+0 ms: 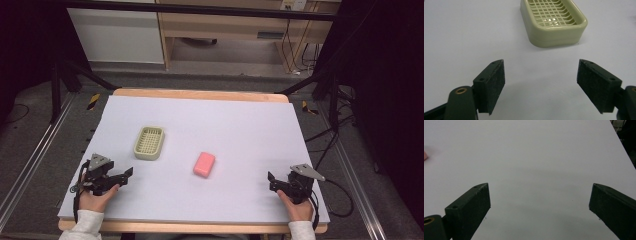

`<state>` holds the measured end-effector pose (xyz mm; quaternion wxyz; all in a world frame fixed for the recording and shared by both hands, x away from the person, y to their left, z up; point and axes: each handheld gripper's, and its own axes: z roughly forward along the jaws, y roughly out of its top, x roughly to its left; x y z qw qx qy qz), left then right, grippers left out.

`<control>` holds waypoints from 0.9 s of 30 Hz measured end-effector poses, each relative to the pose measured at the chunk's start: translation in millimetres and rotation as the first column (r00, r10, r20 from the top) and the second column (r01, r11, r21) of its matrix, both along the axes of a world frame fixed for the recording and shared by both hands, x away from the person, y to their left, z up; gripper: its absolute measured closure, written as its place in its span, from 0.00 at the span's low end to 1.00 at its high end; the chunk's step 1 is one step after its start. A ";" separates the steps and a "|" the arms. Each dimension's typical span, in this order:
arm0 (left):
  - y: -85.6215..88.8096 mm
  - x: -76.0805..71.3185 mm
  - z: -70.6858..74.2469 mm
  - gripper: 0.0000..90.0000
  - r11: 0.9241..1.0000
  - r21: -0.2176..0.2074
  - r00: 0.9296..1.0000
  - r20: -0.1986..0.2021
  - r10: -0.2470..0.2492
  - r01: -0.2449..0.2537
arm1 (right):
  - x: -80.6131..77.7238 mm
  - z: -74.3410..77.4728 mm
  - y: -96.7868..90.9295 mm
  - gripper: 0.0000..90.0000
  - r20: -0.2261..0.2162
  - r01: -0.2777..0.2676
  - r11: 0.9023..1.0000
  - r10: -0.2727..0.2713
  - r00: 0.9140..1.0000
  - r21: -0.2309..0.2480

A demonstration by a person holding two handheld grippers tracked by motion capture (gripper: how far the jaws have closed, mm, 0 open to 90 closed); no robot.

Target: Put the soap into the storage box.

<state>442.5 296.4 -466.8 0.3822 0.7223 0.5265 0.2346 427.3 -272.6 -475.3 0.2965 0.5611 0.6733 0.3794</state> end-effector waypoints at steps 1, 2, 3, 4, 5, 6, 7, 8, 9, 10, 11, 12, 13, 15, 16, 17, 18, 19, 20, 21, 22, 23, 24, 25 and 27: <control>-0.3 -0.3 0.3 0.25 1.000 -0.006 1.000 0.000 0.000 0.000 | -0.1 -0.2 0.8 0.04 -0.004 0.000 1.000 0.000 1.000 -0.001; -0.4 -0.5 0.9 0.24 1.000 -0.006 1.000 0.002 -0.002 0.002 | -0.2 -0.3 1.4 0.04 -0.007 -0.004 1.000 0.004 1.000 -0.004; -0.4 -0.5 0.9 0.24 1.000 -0.006 1.000 0.002 -0.002 0.002 | -0.2 -0.3 1.4 0.04 -0.007 -0.004 1.000 0.004 1.000 -0.004; -0.7 -0.8 1.6 0.24 1.000 -0.010 1.000 0.004 -0.001 0.001 | -0.3 -0.3 2.1 0.05 -0.007 -0.006 1.000 0.006 1.000 -0.007; -0.8 -1.0 2.4 0.24 1.000 -0.012 1.000 0.003 -0.005 0.005 | -0.9 -0.1 3.5 0.05 -0.006 -0.012 1.000 0.012 1.000 -0.009; -0.5 -1.0 3.0 0.24 1.000 -0.006 1.000 0.006 -0.008 0.008 | -0.9 -0.1 3.5 0.05 -0.006 -0.012 1.000 0.012 1.000 -0.009; -0.9 -1.2 3.8 0.24 1.000 -0.010 1.000 0.006 -0.008 0.008 | -1.0 -0.1 3.9 0.05 -0.006 -0.013 1.000 0.013 1.000 -0.008; -1.1 -1.5 4.8 0.24 1.000 -0.015 1.000 0.009 -0.010 0.010 | -1.5 0.0 4.2 0.05 -0.006 -0.013 1.000 0.013 1.000 -0.007; -1.1 -1.5 4.8 0.24 1.000 -0.015 1.000 0.009 -0.010 0.010 | -1.5 0.0 4.2 0.05 -0.006 -0.013 1.000 0.013 1.000 -0.007; -1.7 -1.8 5.3 0.24 1.000 -0.023 1.000 0.011 -0.007 0.008 | -1.8 0.2 4.3 0.05 -0.001 -0.013 1.000 0.013 1.000 -0.010; -2.2 -2.0 6.1 0.23 1.000 -0.027 1.000 0.010 -0.007 0.008 | -1.8 0.2 4.3 0.05 -0.001 -0.014 1.000 0.014 1.000 -0.010; -2.7 -2.2 6.9 0.23 1.000 -0.027 1.000 0.013 -0.011 0.012 | -1.8 0.2 4.3 0.05 -0.001 -0.014 1.000 0.014 1.000 -0.010; -3.5 -2.3 7.4 0.23 1.000 -0.029 1.000 0.015 -0.012 0.012 | -1.8 0.1 4.4 0.05 -0.001 -0.015 1.000 0.015 1.000 -0.010; -4.7 -2.2 8.7 0.23 0.999 -0.029 1.000 0.017 -0.018 0.018 | -1.6 -0.3 4.7 0.05 -0.003 -0.018 1.000 0.018 1.000 -0.013; -5.5 -2.4 9.3 0.22 0.999 -0.028 1.000 0.019 -0.019 0.019 | -1.6 -0.3 4.9 0.05 -0.003 -0.020 1.000 0.020 1.000 -0.012; -6.1 -2.6 9.6 0.22 0.999 -0.027 1.000 0.019 -0.024 0.025 | -1.6 -0.4 5.0 0.05 -0.002 -0.021 1.000 0.021 1.000 -0.013; -7.3 -2.7 10.0 0.22 0.999 -0.027 1.000 0.017 -0.025 0.025 | -1.8 -0.3 5.3 0.04 -0.001 -0.021 1.000 0.021 1.000 -0.014; -8.4 -2.7 10.1 0.22 0.999 -0.034 1.000 0.021 -0.022 0.023 | -1.8 -0.3 5.3 0.04 -0.001 -0.021 1.000 0.021 1.000 -0.014; -8.9 -2.7 10.6 0.22 0.999 -0.032 0.999 0.021 -0.026 0.027 | -1.8 -0.3 5.5 0.04 -0.002 -0.022 1.000 0.022 1.000 -0.012; -9.6 -2.8 11.3 0.22 0.999 -0.031 0.999 0.022 -0.026 0.027 | -1.7 -0.3 5.6 0.04 -0.002 -0.022 1.000 0.022 1.000 -0.011; -11.3 -2.9 12.4 0.22 0.999 -0.036 0.999 0.026 -0.026 0.027 | -1.5 -0.4 5.4 0.04 -0.003 -0.024 1.000 0.024 1.000 -0.011; -11.3 -2.9 12.4 0.22 0.999 -0.036 0.999 0.026 -0.026 0.027 | -1.5 -0.4 5.4 0.04 -0.003 -0.024 1.000 0.024 1.000 -0.011; -12.3 -3.2 13.2 0.22 0.999 -0.035 0.999 0.026 -0.027 0.028 | -1.5 -0.4 5.4 0.04 -0.004 -0.024 1.000 0.024 1.000 -0.010; -14.0 -3.5 14.8 0.22 0.999 -0.036 0.999 0.029 -0.032 0.033 | -1.6 -0.4 5.2 0.04 -0.003 -0.025 1.000 0.025 1.000 -0.008; -15.0 -3.6 15.8 0.22 0.999 -0.034 0.999 0.032 -0.036 0.037 | -1.5 -0.4 5.1 0.04 -0.002 -0.027 1.000 0.027 1.000 -0.007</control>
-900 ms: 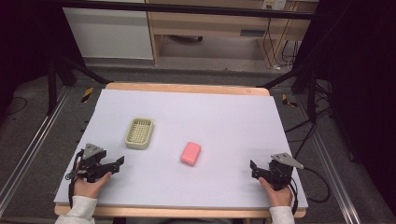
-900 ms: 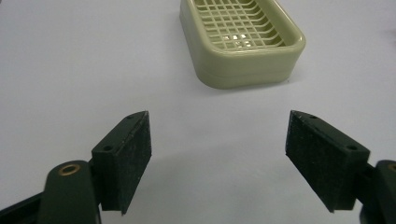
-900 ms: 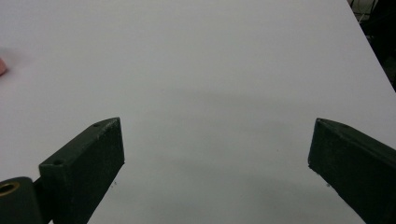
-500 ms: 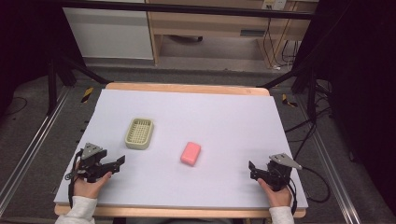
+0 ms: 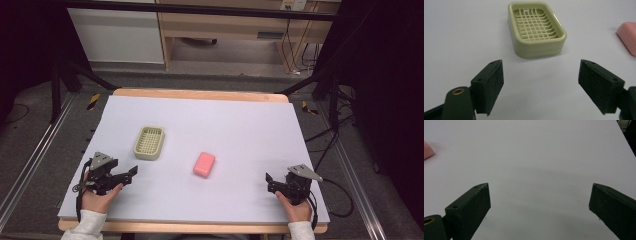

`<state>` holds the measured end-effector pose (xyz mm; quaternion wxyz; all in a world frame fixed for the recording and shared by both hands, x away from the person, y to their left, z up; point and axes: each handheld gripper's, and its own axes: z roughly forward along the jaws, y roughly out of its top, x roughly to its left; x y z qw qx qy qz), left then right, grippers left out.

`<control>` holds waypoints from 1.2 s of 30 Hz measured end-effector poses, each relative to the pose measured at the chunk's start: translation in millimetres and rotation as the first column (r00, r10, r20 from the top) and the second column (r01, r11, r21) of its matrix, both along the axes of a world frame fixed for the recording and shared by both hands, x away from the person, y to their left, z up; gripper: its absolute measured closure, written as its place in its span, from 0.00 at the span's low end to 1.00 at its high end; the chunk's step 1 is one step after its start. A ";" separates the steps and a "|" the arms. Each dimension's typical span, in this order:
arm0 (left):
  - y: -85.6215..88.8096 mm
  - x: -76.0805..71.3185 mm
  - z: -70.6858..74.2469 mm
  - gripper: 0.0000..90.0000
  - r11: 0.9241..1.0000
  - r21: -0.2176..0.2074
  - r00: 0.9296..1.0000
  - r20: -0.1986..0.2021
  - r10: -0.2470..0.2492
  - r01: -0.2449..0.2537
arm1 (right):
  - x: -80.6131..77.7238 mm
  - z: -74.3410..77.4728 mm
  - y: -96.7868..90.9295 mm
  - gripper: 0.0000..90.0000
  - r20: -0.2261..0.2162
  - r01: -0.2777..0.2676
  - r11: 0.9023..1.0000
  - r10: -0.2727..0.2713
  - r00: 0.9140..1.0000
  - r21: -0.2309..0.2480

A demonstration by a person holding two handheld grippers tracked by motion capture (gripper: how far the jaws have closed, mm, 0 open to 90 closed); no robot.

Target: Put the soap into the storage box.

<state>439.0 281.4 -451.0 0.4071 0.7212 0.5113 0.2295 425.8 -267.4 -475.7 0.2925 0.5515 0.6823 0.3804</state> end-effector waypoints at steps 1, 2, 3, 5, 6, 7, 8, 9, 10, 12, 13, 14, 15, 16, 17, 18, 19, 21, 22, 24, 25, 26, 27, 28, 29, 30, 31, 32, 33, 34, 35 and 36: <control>-1.9 -0.2 1.2 0.22 1.000 -0.007 1.000 0.003 -0.001 0.001 | 0.1 0.0 0.0 0.04 0.000 0.000 1.000 0.000 1.000 0.001; -3.1 -0.3 2.2 0.22 1.000 -0.008 1.000 0.005 -0.004 0.004 | 0.2 -0.1 0.2 0.04 -0.001 -0.001 1.000 0.001 1.000 0.002; -4.2 -0.4 2.9 0.22 1.000 -0.012 1.000 0.006 -0.006 0.006 | 0.3 -0.1 0.3 0.04 -0.001 -0.002 1.000 0.002 1.000 0.002; -7.5 -0.4 4.5 0.22 1.000 -0.016 1.000 0.011 -0.013 0.013 | 0.2 0.2 0.6 0.04 -0.001 -0.002 1.000 0.002 1.000 0.003; -8.3 -0.4 5.2 0.22 1.000 -0.013 1.000 0.011 -0.017 0.017 | 0.2 0.2 0.6 0.04 -0.001 -0.002 1.000 0.002 1.000 0.003; -10.0 -0.3 5.9 0.22 1.000 -0.016 1.000 0.011 -0.024 0.024 | 0.2 0.2 0.6 0.04 -0.001 -0.002 1.000 0.002 1.000 0.004; -11.2 -0.2 6.2 0.22 1.000 -0.017 1.000 0.012 -0.026 0.026 | 0.2 0.2 0.7 0.04 -0.001 -0.002 1.000 0.002 1.000 0.004; -12.7 -0.1 7.2 0.22 0.999 -0.013 0.999 0.012 -0.032 0.032 | 0.2 0.2 0.6 0.04 -0.001 -0.002 1.000 0.002 1.000 0.005; -14.1 0.1 7.9 0.22 0.999 -0.017 0.999 0.013 -0.035 0.035 | 0.1 0.3 0.6 0.04 -0.002 -0.002 1.000 0.002 1.000 0.005; -16.3 0.3 9.5 0.22 0.999 -0.020 0.999 0.011 -0.043 0.043 | 0.0 0.3 0.8 0.04 -0.002 -0.001 1.000 0.001 1.000 0.004; -17.7 -0.1 11.1 0.22 0.999 -0.013 0.999 0.015 -0.049 0.049 | 0.2 0.1 1.0 0.04 -0.002 -0.004 1.000 0.004 1.000 0.002; -17.7 -0.1 11.1 0.22 0.999 -0.013 0.999 0.015 -0.049 0.049 | 0.2 0.1 1.0 0.04 -0.002 -0.004 1.000 0.004 1.000 0.002; -19.3 -0.1 11.8 0.22 0.998 -0.018 0.999 0.017 -0.052 0.052 | 0.2 0.0 1.1 0.04 -0.003 -0.004 1.000 0.004 1.000 0.001; -19.7 -0.2 12.4 0.22 0.998 -0.014 0.998 0.018 -0.054 0.054 | 0.4 -0.1 1.5 0.04 -0.004 -0.004 1.000 0.004 1.000 -0.001; -20.8 -0.5 13.1 0.22 0.998 -0.016 0.998 0.018 -0.058 0.058 | 0.4 -0.1 1.6 0.04 -0.005 -0.005 1.000 0.005 1.000 -0.002; -22.4 -0.6 13.9 0.22 0.998 -0.017 0.998 0.017 -0.061 0.061 | 0.2 -0.1 1.8 0.04 -0.003 -0.004 1.000 0.004 1.000 -0.006; -22.4 -0.6 13.9 0.22 0.998 -0.017 0.998 0.017 -0.061 0.061 | 0.2 -0.1 1.8 0.04 -0.003 -0.004 1.000 0.004 1.000 -0.006; -24.0 -0.7 15.0 0.22 0.998 -0.010 0.998 0.015 -0.069 0.069 | 0.2 -0.1 1.7 0.04 -0.002 -0.003 1.000 0.003 1.000 -0.005; -25.3 -0.6 15.2 0.22 0.997 -0.011 0.997 0.016 -0.070 0.070 | 0.1 -0.1 1.8 0.04 -0.002 -0.003 1.000 0.002 1.000 -0.005; -27.2 -0.3 15.7 0.22 0.997 -0.006 0.997 0.011 -0.078 0.079 | 0.0 -0.2 2.1 0.04 -0.006 -0.002 1.000 0.002 1.000 -0.004; -27.8 -0.1 15.9 0.22 0.997 -0.005 0.997 0.012 -0.080 0.080 | 0.0 -0.2 2.1 0.04 -0.006 -0.002 1.000 0.002 1.000 -0.004; -28.6 0.1 16.2 0.22 0.997 -0.005 0.997 0.013 -0.081 0.081 | 0.0 -0.2 2.3 0.04 -0.005 -0.002 1.000 0.002 1.000 -0.006; -29.1 0.4 16.8 0.22 0.996 -0.002 0.996 0.011 -0.085 0.085 | 0.0 -0.2 2.3 0.04 -0.005 -0.002 1.000 0.002 1.000 -0.006; -30.7 1.3 17.7 0.22 0.996 0.000 0.996 0.013 -0.089 0.089 | 0.3 -0.4 2.5 0.04 -0.007 -0.004 1.000 0.004 1.000 -0.007; -31.6 1.6 18.2 0.22 0.996 0.003 0.995 0.013 -0.095 0.095 | 0.2 -0.4 2.4 0.04 -0.007 -0.003 1.000 0.003 1.000 -0.005; -31.6 1.6 18.2 0.22 0.996 0.003 0.995 0.013 -0.095 0.095 | 0.1 -0.3 2.2 0.04 -0.007 -0.001 1.000 0.001 1.000 -0.002; -34.1 2.0 19.0 0.21 0.995 0.001 0.995 0.012 -0.101 0.101 | 0.3 -0.5 2.0 0.04 -0.007 0.002 1.000 -0.002 1.000 -0.003; -34.1 2.0 19.0 0.21 0.995 0.001 0.995 0.012 -0.101 0.101 | 0.3 -0.5 2.0 0.04 -0.007 0.002 1.000 -0.002 1.000 -0.003; -35.8 2.2 20.1 0.21 0.994 0.002 0.994 0.013 -0.108 0.108 | 0.5 -0.5 1.4 0.04 -0.009 0.001 1.000 -0.001 1.000 -0.003; -35.8 2.2 20.1 0.21 0.994 0.002 0.994 0.013 -0.108 0.108 | 0.5 -0.5 1.4 0.04 -0.009 0.001 1.000 -0.001 1.000 -0.003; -36.8 2.3 20.7 0.21 0.994 0.002 0.994 0.012 -0.110 0.110 | 0.5 -0.5 1.4 0.04 -0.008 0.002 1.000 -0.002 1.000 -0.003; -37.8 2.7 21.3 0.21 0.994 0.002 0.994 0.013 -0.112 0.112 | 0.4 -0.4 1.5 0.04 -0.007 0.003 1.000 -0.003 1.000 -0.004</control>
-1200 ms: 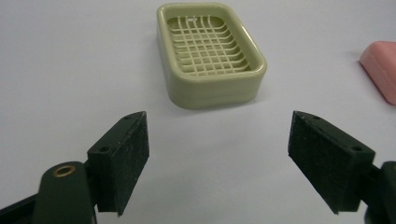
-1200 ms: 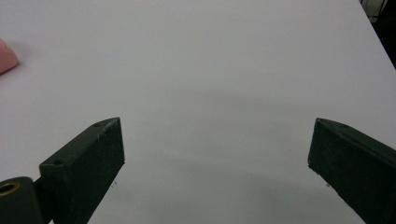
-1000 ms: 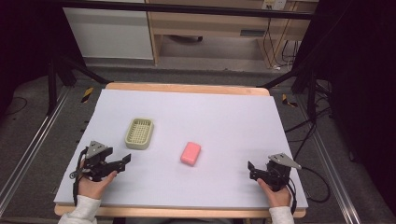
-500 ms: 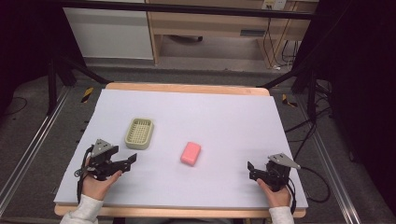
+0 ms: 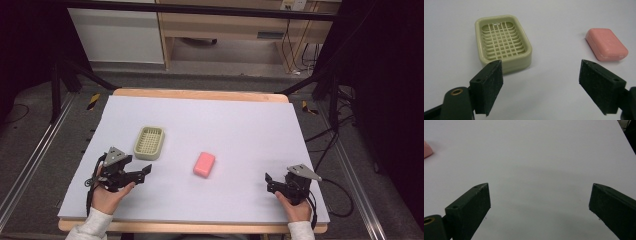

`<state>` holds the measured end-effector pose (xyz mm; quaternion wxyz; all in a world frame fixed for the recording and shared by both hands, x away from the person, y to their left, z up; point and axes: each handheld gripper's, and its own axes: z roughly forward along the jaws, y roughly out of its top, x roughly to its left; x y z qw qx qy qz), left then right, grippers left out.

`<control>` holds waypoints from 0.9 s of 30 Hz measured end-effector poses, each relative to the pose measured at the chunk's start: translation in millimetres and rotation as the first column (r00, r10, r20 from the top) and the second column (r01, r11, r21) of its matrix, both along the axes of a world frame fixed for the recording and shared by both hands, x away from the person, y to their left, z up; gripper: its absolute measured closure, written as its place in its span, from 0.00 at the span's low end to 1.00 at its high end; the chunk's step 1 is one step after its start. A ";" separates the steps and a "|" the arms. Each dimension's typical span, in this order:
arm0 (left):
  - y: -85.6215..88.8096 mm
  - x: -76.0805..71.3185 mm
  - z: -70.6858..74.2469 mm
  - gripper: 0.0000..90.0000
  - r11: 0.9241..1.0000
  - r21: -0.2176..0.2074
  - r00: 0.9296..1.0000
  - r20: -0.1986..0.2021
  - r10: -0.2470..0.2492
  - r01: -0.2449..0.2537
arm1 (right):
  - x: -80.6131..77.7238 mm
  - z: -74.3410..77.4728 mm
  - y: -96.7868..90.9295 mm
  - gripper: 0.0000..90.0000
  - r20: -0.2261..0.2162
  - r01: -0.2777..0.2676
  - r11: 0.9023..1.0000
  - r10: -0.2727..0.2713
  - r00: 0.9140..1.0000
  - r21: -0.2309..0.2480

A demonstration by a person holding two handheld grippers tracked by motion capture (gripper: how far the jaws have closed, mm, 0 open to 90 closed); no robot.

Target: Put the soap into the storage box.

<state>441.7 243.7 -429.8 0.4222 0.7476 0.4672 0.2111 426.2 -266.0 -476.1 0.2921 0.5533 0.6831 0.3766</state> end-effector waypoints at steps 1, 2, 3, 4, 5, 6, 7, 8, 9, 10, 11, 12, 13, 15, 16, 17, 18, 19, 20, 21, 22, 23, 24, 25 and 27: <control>-1.3 0.3 0.8 0.21 1.000 0.005 1.000 -0.002 -0.005 0.005 | -0.1 0.0 0.2 0.04 -0.002 -0.001 1.000 0.001 1.000 0.001; -1.3 0.3 0.8 0.21 1.000 0.005 1.000 -0.002 -0.005 0.005 | -0.1 0.0 0.2 0.04 -0.002 -0.001 1.000 0.001 1.000 0.001; -2.5 0.6 1.2 0.21 1.000 0.005 1.000 0.000 -0.007 0.007 | 0.0 0.0 0.2 0.04 -0.002 -0.002 1.000 0.002 1.000 0.000; -3.5 1.0 1.7 0.21 1.000 0.006 1.000 0.000 -0.011 0.011 | 0.0 0.0 0.3 0.04 -0.002 -0.003 1.000 0.003 1.000 -0.001; -4.9 1.7 2.5 0.21 1.000 0.010 1.000 0.001 -0.015 0.015 | 0.0 -0.1 0.3 0.04 -0.002 -0.003 1.000 0.003 1.000 -0.002; -6.2 2.3 3.1 0.21 1.000 0.012 1.000 0.000 -0.019 0.019 | 0.0 -0.1 0.5 0.04 -0.002 -0.003 1.000 0.003 1.000 -0.001; -7.7 3.1 3.7 0.21 1.000 0.010 1.000 -0.001 -0.021 0.021 | 0.2 -0.3 0.6 0.04 -0.002 -0.002 1.000 0.002 1.000 -0.004; -9.2 3.8 4.3 0.21 1.000 0.010 1.000 0.000 -0.022 0.022 | 0.2 -0.3 0.6 0.04 -0.003 -0.001 1.000 0.001 1.000 -0.004; -11.6 5.1 5.4 0.21 1.000 0.013 1.000 0.000 -0.028 0.028 | 0.1 -0.2 0.4 0.04 -0.003 -0.002 1.000 0.002 1.000 -0.003; -11.6 5.1 5.4 0.21 1.000 0.013 1.000 0.000 -0.028 0.028 | 0.1 -0.2 0.4 0.04 -0.003 -0.002 1.000 0.002 1.000 -0.003; -13.0 5.9 6.1 0.21 0.999 0.015 0.999 -0.001 -0.032 0.032 | 0.1 -0.2 0.3 0.04 -0.003 -0.004 1.000 0.004 1.000 -0.002; -13.8 6.4 6.6 0.21 0.999 0.014 0.999 -0.002 -0.034 0.034 | 0.2 -0.5 0.1 0.04 -0.001 -0.004 1.000 0.004 1.000 -0.007; -15.1 7.2 7.1 0.21 0.999 0.011 0.999 -0.004 -0.038 0.038 | 0.1 -0.5 0.3 0.04 -0.001 -0.003 1.000 0.003 1.000 -0.006; -16.7 8.3 8.5 0.21 0.999 0.012 0.999 -0.004 -0.041 0.041 | 0.1 -0.5 0.7 0.04 -0.002 -0.002 1.000 0.002 1.000 -0.006; -17.7 9.3 9.8 0.21 0.999 0.010 0.999 -0.004 -0.043 0.043 | 0.2 -0.5 0.9 0.04 -0.002 -0.003 1.000 0.003 1.000 -0.006; -18.2 10.0 10.7 0.21 0.999 0.008 0.999 -0.005 -0.044 0.044 | 0.2 -0.5 1.0 0.04 -0.003 -0.004 1.000 0.004 1.000 -0.005; -18.9 11.0 11.8 0.21 0.999 0.007 0.999 -0.004 -0.045 0.045 | 0.3 -0.7 1.1 0.04 -0.002 -0.004 1.000 0.004 1.000 -0.005; -19.6 12.0 13.0 0.21 0.999 0.007 0.999 -0.002 -0.047 0.047 | 0.3 -0.8 1.1 0.04 -0.004 -0.005 1.000 0.005 1.000 -0.005; -20.6 12.8 14.0 0.21 0.999 0.004 0.999 -0.002 -0.048 0.048 | 0.3 -0.8 1.1 0.04 -0.004 -0.005 1.000 0.005 1.000 -0.005; -22.3 14.1 16.1 0.21 0.999 -0.001 0.999 0.004 -0.051 0.051 | 0.5 -1.0 1.3 0.04 -0.007 -0.007 1.000 0.007 1.000 -0.004; -23.1 14.8 17.0 0.21 0.999 -0.004 0.999 0.004 -0.052 0.052 | 0.6 -1.0 1.3 0.04 -0.006 -0.007 1.000 0.007 1.000 -0.004; -24.1 15.5 17.8 0.21 0.999 -0.010 0.999 0.006 -0.050 0.050 | 0.5 -0.9 1.3 0.04 -0.005 -0.007 1.000 0.007 1.000 -0.004; -24.1 15.5 17.8 0.21 0.999 -0.010 0.999 0.006 -0.050 0.050 | 0.5 -1.0 1.3 0.05 -0.006 -0.006 1.000 0.006 1.000 -0.004; -25.5 16.7 19.5 0.21 0.999 -0.014 0.999 0.009 -0.051 0.051 | 0.4 -1.0 1.2 0.04 -0.006 -0.005 1.000 0.005 1.000 -0.004; -26.4 17.4 20.3 0.21 0.999 -0.016 0.999 0.010 -0.052 0.052 | 0.4 -1.0 1.2 0.04 -0.006 -0.006 1.000 0.006 1.000 -0.004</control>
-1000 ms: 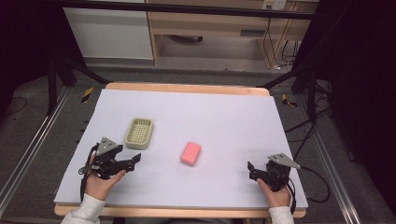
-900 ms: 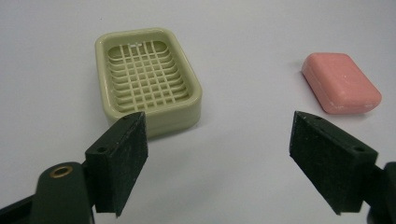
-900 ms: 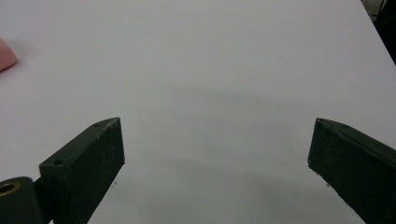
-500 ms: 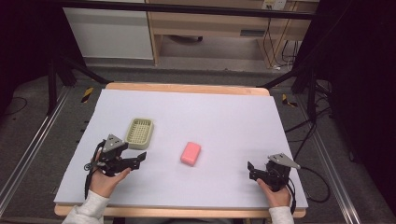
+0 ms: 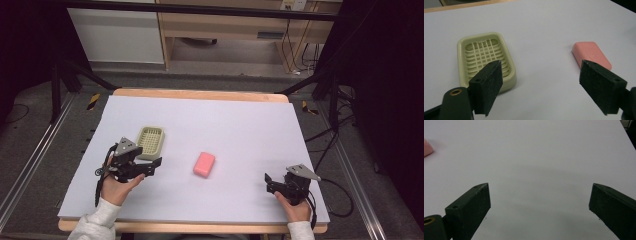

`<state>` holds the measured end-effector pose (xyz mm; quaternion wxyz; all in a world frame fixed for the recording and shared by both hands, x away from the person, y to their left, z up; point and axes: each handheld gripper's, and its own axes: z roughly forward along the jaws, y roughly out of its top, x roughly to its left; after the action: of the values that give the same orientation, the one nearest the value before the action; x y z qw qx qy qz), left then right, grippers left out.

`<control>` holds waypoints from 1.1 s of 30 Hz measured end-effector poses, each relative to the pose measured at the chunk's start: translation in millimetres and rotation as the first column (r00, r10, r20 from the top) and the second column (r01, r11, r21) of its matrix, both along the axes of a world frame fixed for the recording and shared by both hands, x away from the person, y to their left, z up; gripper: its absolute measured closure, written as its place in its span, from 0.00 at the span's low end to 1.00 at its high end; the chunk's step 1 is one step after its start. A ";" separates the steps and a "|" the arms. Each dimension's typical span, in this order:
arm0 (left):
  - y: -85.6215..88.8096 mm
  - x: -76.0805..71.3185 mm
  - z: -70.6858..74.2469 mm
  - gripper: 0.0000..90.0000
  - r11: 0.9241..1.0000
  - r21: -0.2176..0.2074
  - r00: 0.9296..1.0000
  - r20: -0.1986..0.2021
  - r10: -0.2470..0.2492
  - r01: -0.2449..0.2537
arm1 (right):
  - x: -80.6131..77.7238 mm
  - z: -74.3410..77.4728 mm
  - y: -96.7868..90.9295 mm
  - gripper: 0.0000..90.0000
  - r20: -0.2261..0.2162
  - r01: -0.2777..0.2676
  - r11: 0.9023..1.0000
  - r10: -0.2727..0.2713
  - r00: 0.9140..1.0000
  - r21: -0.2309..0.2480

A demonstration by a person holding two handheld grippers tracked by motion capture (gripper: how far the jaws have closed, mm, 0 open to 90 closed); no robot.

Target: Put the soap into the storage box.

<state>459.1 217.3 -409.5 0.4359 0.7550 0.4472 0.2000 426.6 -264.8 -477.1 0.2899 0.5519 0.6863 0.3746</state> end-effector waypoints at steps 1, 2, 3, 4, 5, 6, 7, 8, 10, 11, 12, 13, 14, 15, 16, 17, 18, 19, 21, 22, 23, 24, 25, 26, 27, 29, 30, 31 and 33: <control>-0.8 0.4 0.6 0.21 1.000 -0.001 1.000 0.000 0.000 0.000 | 0.0 0.0 0.1 0.04 0.000 0.000 1.000 0.000 1.000 0.000; -1.4 0.8 0.8 0.21 1.000 -0.002 1.000 0.001 -0.002 0.002 | 0.0 0.1 0.3 0.04 0.001 0.000 1.000 0.000 1.000 0.000; -3.0 1.9 1.2 0.21 1.000 -0.002 1.000 0.002 -0.003 0.003 | 0.0 0.1 0.3 0.05 0.001 -0.001 1.000 0.001 1.000 -0.001; -4.6 2.6 1.2 0.21 1.000 -0.008 1.000 0.001 -0.001 0.001 | 0.1 0.0 0.5 0.05 0.002 -0.003 1.000 0.003 1.000 -0.003; -7.0 3.7 1.6 0.21 1.000 -0.008 1.000 0.000 -0.006 0.006 | 0.2 -0.1 0.6 0.05 0.002 -0.004 1.000 0.004 1.000 -0.004; -9.2 4.7 1.7 0.21 1.000 -0.007 1.000 -0.001 -0.009 0.009 | 0.2 0.0 0.7 0.05 0.000 -0.006 1.000 0.006 1.000 -0.003; -11.1 5.4 1.6 0.21 1.000 -0.009 1.000 0.000 -0.009 0.009 | 0.0 0.2 0.7 0.05 0.001 -0.005 1.000 0.005 1.000 -0.003; -16.4 6.9 1.1 0.21 1.000 -0.011 1.000 -0.002 -0.016 0.016 | -0.1 0.2 0.8 0.05 0.003 -0.003 1.000 0.003 1.000 -0.003; -19.0 7.6 0.6 0.21 1.000 -0.008 1.000 -0.003 -0.020 0.020 | -0.1 0.3 0.7 0.05 0.003 -0.003 1.000 0.003 1.000 -0.003; -22.2 8.2 0.1 0.21 1.000 -0.003 1.000 -0.007 -0.025 0.025 | 0.0 0.2 0.5 0.05 0.002 -0.004 1.000 0.004 1.000 -0.004; -23.8 8.5 -0.2 0.21 1.000 0.002 1.000 -0.007 -0.027 0.027 | 0.0 0.2 0.5 0.05 0.001 -0.005 1.000 0.005 1.000 -0.004; -26.0 8.9 -0.5 0.21 1.000 0.003 1.000 -0.008 -0.029 0.029 | 0.0 0.2 0.6 0.05 0.001 -0.005 1.000 0.005 1.000 -0.004; -27.8 9.3 -0.5 0.21 1.000 0.001 0.999 -0.009 -0.031 0.031 | -0.1 0.3 0.8 0.05 0.003 -0.004 1.000 0.004 1.000 -0.003; -29.5 9.6 -0.4 0.21 1.000 -0.001 0.999 -0.008 -0.031 0.031 | -0.1 0.4 0.8 0.05 0.004 -0.005 1.000 0.005 1.000 -0.005; -31.0 10.0 -0.2 0.21 0.999 0.000 0.999 -0.009 -0.035 0.035 | 0.0 0.4 0.8 0.05 0.004 -0.006 1.000 0.006 1.000 -0.005; -33.0 10.5 0.0 0.21 0.999 -0.001 0.999 -0.010 -0.036 0.036 | -0.1 0.3 1.0 0.05 0.002 -0.007 1.000 0.007 1.000 -0.005; -34.3 10.9 -0.1 0.21 0.999 -0.002 0.999 -0.010 -0.036 0.036 | 0.0 0.3 1.0 0.05 0.001 -0.009 1.000 0.009 1.000 -0.006; -35.8 11.5 -0.1 0.21 0.999 0.001 0.999 -0.011 -0.039 0.039 | 0.1 0.3 1.2 0.05 0.001 -0.008 1.000 0.008 1.000 -0.005; -38.8 12.7 -0.7 0.21 0.999 0.002 0.999 -0.013 -0.039 0.039 | 0.2 0.3 1.3 0.05 0.001 -0.007 1.000 0.007 1.000 -0.006; -40.6 13.5 -1.0 0.21 0.999 0.002 0.999 -0.015 -0.043 0.043 | 0.1 0.4 1.1 0.05 0.001 -0.008 1.000 0.008 1.000 -0.004; -41.9 14.2 -1.1 0.21 0.999 0.003 0.999 -0.015 -0.044 0.044 | -0.2 0.6 1.0 0.05 0.003 -0.007 1.000 0.007 1.000 -0.003; -43.1 14.6 -0.9 0.21 0.999 0.003 0.999 -0.015 -0.044 0.044 | -0.3 0.7 1.0 0.05 0.003 -0.007 1.000 0.007 1.000 -0.001; -45.5 15.2 -0.2 0.21 0.999 -0.001 0.999 -0.015 -0.045 0.045 | -0.6 0.9 1.2 0.05 0.005 -0.006 1.000 0.006 1.000 0.001; -45.5 15.2 -0.2 0.21 0.999 -0.001 0.999 -0.015 -0.045 0.045 | -0.6 0.9 1.2 0.05 0.005 -0.006 1.000 0.006 1.000 0.001; -46.3 15.3 0.2 0.21 0.999 -0.002 0.999 -0.015 -0.046 0.046 | -0.6 0.8 1.4 0.05 0.006 -0.008 1.000 0.008 1.000 0.000; -49.5 15.7 1.2 0.21 0.999 -0.004 0.999 -0.014 -0.051 0.051 | -0.6 0.8 1.5 0.05 0.006 -0.008 1.000 0.008 1.000 -0.001; -50.7 15.9 1.4 0.21 0.999 -0.005 0.999 -0.013 -0.053 0.053 | -0.4 0.7 1.6 0.05 0.005 -0.009 1.000 0.009 1.000 -0.001; -52.2 16.3 1.4 0.21 0.998 -0.004 0.998 -0.012 -0.056 0.056 | -0.4 0.7 1.5 0.05 0.005 -0.009 1.000 0.009 1.000 0.000; -55.9 17.6 0.8 0.21 0.998 -0.003 0.998 -0.015 -0.059 0.059 | -0.5 0.7 1.4 0.05 0.007 -0.009 1.000 0.009 1.000 0.002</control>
<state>476.6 161.4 -408.7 0.4394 0.7687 0.4281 0.1806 426.1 -263.3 -476.4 0.2901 0.5478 0.6874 0.3784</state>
